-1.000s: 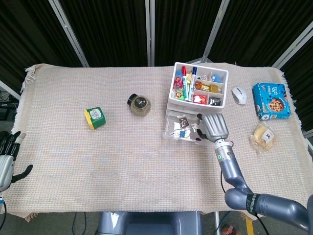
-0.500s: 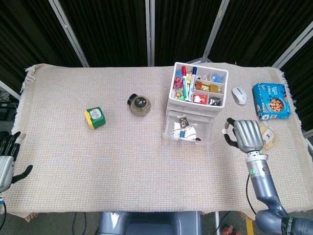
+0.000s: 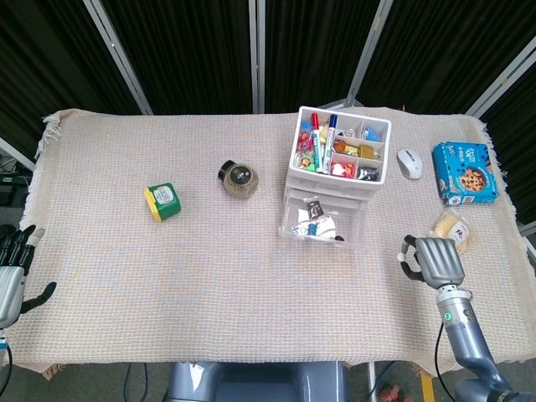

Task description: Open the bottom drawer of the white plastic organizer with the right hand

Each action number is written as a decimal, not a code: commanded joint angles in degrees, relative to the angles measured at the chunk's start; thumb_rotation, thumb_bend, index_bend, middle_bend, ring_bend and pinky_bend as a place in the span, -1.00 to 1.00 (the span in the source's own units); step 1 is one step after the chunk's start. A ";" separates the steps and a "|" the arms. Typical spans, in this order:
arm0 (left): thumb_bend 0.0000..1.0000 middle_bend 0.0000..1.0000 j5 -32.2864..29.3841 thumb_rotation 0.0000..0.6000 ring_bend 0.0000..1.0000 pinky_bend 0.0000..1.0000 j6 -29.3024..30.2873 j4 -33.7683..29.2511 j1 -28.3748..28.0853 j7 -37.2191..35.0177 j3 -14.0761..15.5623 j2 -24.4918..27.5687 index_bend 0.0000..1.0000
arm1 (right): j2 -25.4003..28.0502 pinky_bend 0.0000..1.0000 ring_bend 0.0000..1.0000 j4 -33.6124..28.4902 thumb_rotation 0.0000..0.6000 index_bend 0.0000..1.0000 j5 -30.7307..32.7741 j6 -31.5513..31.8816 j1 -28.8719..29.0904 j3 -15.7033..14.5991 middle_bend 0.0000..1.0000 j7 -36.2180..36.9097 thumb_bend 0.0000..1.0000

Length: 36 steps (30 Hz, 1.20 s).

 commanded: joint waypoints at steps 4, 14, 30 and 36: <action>-0.42 -1.00 -0.04 1.00 -1.00 -1.00 -0.03 -0.03 -0.02 0.01 -0.03 0.02 -1.00 | -4.44 0.37 1.00 4.74 1.00 0.15 0.34 -2.72 -0.58 -1.28 1.00 0.12 -0.39; -0.42 -1.00 0.00 1.00 -1.00 -1.00 -0.02 0.04 -0.02 -0.06 -0.02 0.02 -1.00 | -9.65 0.37 1.00 11.49 1.00 0.11 1.26 -5.41 -1.30 -1.15 1.00 0.46 -0.41; -0.42 -1.00 -0.08 1.00 -1.00 -1.00 -0.01 -0.06 0.01 0.13 -0.04 0.00 -1.00 | -4.84 0.31 0.91 5.10 1.00 -0.70 -1.70 2.14 -5.11 1.49 0.93 1.58 -0.57; -0.42 -1.00 -0.17 1.00 -1.00 -1.00 -0.04 -0.06 -0.01 0.33 -0.08 -0.04 -1.00 | -2.42 -0.39 0.13 4.32 1.00 -0.67 -9.73 9.20 -8.91 1.26 0.06 10.64 -0.60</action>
